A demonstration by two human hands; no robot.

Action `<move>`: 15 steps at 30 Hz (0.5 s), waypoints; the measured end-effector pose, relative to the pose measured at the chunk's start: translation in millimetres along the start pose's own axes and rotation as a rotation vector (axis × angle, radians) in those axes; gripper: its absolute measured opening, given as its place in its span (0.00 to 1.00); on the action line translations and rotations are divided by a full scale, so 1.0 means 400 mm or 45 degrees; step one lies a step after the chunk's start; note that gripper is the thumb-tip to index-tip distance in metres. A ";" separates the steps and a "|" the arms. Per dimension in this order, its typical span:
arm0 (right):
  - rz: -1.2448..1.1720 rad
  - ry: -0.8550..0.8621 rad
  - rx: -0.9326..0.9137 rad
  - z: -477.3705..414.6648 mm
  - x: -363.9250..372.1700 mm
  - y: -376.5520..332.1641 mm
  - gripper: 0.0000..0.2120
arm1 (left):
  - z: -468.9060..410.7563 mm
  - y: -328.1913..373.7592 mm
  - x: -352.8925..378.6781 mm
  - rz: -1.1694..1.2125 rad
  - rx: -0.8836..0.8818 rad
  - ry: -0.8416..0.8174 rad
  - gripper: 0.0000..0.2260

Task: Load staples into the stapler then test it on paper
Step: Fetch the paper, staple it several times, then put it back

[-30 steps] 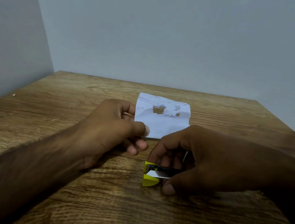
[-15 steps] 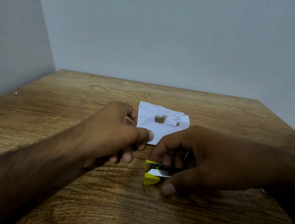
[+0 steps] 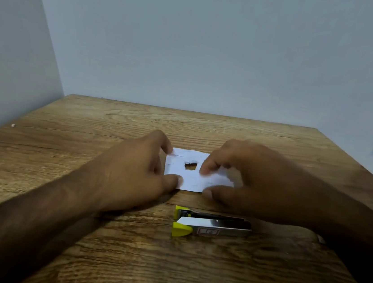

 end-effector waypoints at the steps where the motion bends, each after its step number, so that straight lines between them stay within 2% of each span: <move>1: 0.012 -0.069 0.017 -0.005 0.010 0.000 0.13 | 0.002 0.004 -0.008 -0.071 0.102 -0.021 0.13; 3: 0.009 -0.112 0.034 -0.013 0.019 -0.006 0.13 | 0.005 0.014 -0.015 -0.143 0.275 -0.112 0.11; 8: 0.182 -0.178 0.058 -0.019 0.014 0.011 0.13 | -0.010 0.051 -0.001 -0.208 0.455 -0.309 0.08; 11: 0.238 -0.279 0.132 -0.006 -0.014 0.066 0.13 | -0.047 0.102 0.021 -0.218 0.498 -0.466 0.12; 15: 0.260 -0.302 0.251 0.010 -0.056 0.167 0.12 | -0.123 0.172 0.073 -0.225 0.492 -0.556 0.11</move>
Point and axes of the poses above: each hand's wrist, its own z-axis away from the middle knuckle, its own x-axis out of the palm, y = z × x, the point moved 5 cm from there along -z, towards the middle knuckle, and after that the axes turned 8 degrees about x, right-handed, at the moved point
